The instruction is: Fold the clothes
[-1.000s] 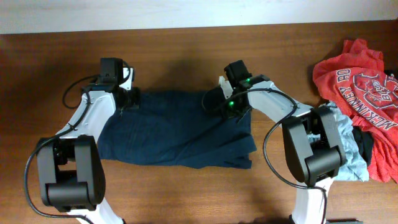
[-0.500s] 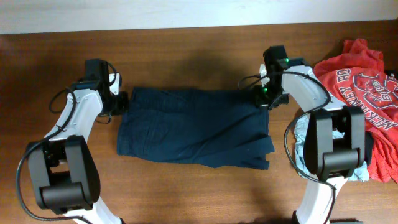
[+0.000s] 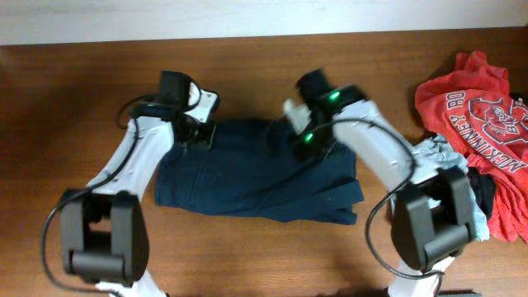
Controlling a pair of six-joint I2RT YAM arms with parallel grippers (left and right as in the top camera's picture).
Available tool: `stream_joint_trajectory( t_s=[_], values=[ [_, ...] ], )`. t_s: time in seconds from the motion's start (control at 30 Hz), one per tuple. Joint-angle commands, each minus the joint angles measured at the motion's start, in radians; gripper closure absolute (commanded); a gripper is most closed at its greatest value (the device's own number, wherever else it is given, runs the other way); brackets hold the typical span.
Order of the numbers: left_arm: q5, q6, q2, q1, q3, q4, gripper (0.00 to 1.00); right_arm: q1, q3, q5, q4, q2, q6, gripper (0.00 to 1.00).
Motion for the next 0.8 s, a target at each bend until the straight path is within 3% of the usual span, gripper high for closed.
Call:
stream_joint_trajectory(
  t_s=[0.0,0.37,0.77],
  values=[
    [-0.004,0.031,0.108,0.006,0.003,0.003,0.99,0.058,-0.13,0.005,-0.003,0.002,0.004,0.96],
    [-0.186,-0.091,0.231,0.102,0.003,0.056,1.0,-0.07,-0.411,0.152,0.098,0.005,0.407,0.96],
    [-0.186,-0.105,0.231,0.235,0.003,0.028,0.99,-0.217,-0.41,0.285,0.019,0.005,0.493,0.96]
  ],
)
